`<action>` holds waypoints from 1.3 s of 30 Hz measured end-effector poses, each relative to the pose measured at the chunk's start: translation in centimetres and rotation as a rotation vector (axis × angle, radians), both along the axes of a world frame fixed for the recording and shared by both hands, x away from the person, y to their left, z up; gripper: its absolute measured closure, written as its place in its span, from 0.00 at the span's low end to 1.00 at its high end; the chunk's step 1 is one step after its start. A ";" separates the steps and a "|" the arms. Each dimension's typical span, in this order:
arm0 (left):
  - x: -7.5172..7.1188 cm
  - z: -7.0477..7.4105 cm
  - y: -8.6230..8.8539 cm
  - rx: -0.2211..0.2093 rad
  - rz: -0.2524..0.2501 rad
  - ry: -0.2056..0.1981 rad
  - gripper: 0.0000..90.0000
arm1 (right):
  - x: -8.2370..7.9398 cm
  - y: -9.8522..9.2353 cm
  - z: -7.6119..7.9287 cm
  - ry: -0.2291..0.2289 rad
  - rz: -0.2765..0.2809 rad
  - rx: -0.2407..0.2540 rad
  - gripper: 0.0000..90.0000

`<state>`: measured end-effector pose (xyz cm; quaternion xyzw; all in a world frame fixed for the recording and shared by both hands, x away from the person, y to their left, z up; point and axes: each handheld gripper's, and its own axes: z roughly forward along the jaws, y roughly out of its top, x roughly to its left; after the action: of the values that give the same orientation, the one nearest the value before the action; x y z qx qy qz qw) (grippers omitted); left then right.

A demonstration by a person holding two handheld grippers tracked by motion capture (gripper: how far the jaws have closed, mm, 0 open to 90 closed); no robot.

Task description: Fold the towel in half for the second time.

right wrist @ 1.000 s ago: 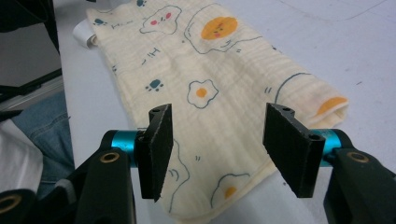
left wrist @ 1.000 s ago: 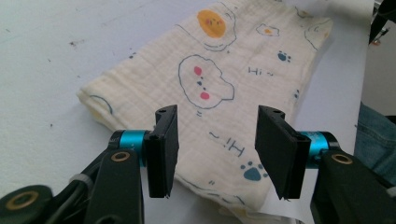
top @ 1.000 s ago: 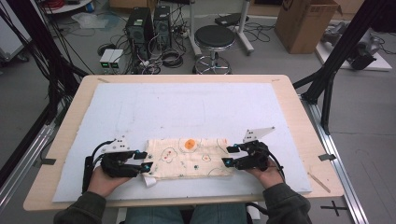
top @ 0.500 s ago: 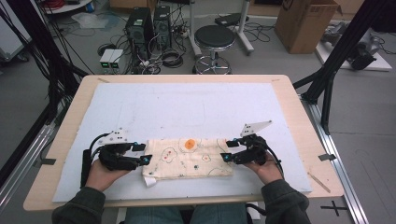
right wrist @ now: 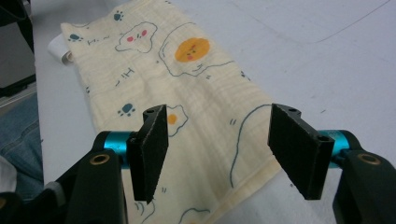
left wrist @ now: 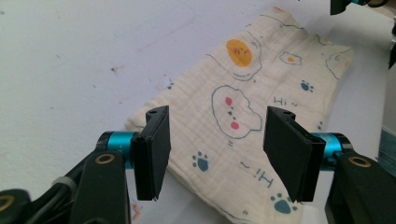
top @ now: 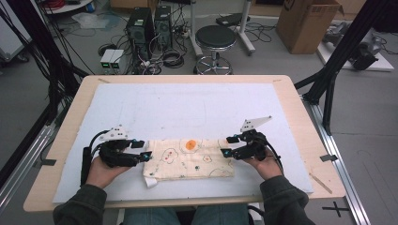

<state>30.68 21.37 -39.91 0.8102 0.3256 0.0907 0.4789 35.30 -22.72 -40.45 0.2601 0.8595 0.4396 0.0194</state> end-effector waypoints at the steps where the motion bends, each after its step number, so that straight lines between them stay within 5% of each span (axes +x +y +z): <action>1: 0.1 0.0 -0.1 0.000 0.005 -0.001 0.46 | 0.1 0.0 0.0 -0.004 -0.001 -0.002 0.42; 21: 3.1 -0.3 -0.1 0.006 0.113 -0.001 0.50 | 3.8 -0.1 0.2 0.019 -0.073 0.011 0.47; 31: 4.7 -1.6 0.0 0.022 0.178 0.037 0.54 | 5.4 0.4 -1.8 0.125 -0.079 -0.030 0.52; 39: 6.0 -3.3 -0.9 0.047 0.158 0.134 0.58 | 6.0 0.4 -2.7 0.183 -0.074 -0.043 0.54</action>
<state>36.65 20.51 -43.17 0.7973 0.4174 0.0815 0.4284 41.27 -22.30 -43.16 0.3301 0.8568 0.3943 -0.0376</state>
